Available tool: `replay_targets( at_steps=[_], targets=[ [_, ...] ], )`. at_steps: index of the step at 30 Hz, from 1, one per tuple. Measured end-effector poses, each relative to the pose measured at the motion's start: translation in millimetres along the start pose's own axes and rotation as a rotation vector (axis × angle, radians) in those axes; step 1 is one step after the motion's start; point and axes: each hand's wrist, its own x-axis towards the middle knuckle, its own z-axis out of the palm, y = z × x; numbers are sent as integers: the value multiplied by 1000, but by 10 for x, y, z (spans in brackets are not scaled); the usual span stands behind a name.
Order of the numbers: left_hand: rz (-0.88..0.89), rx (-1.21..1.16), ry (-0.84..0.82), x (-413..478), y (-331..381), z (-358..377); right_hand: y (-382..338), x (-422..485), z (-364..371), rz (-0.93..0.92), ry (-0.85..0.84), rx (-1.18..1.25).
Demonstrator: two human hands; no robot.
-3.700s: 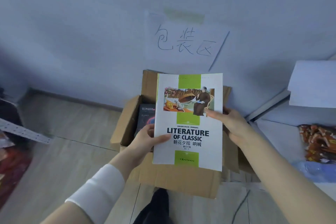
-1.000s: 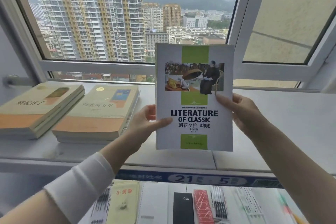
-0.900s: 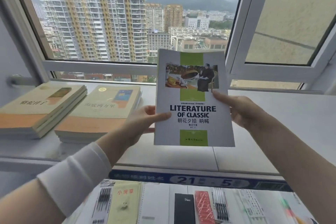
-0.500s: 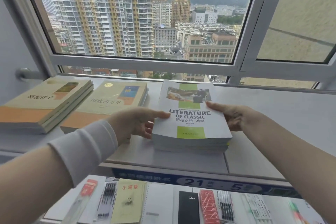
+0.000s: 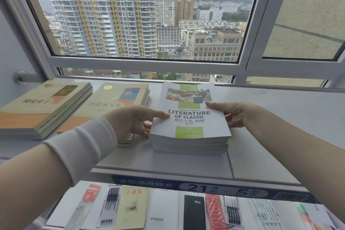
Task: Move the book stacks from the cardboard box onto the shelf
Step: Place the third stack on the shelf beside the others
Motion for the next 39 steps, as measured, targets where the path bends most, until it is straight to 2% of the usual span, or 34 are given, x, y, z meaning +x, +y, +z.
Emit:
replay_targets(
  at_steps=[8, 13, 17, 20, 24, 27, 30, 39],
  targets=[
    [82, 88, 98, -47, 34, 81, -5, -32, 0, -76, 39, -79],
    [166, 335, 236, -58, 79, 94, 31, -54, -30, -192, 162, -201],
    [258, 565, 331, -177, 116, 165, 50, -180, 29, -190, 208, -263],
    [444, 878, 462, -340, 167, 245, 16, -429, -13, -238, 361, -500],
    [839, 1057, 539, -461, 237, 432, 120, -886, -160, -347, 642, -784],
    [999, 1212, 510, -577, 144, 716, 480, -1315, -240, -344, 738, -1050],
    [1076, 1383, 450, -731, -56, 1116, 947, -1757, -343, -242, 765, -1275],
    [1354, 1461, 112, -1701, -919, 2739, 2391, -3585, -941, 112, 922, -1179]
  ],
)
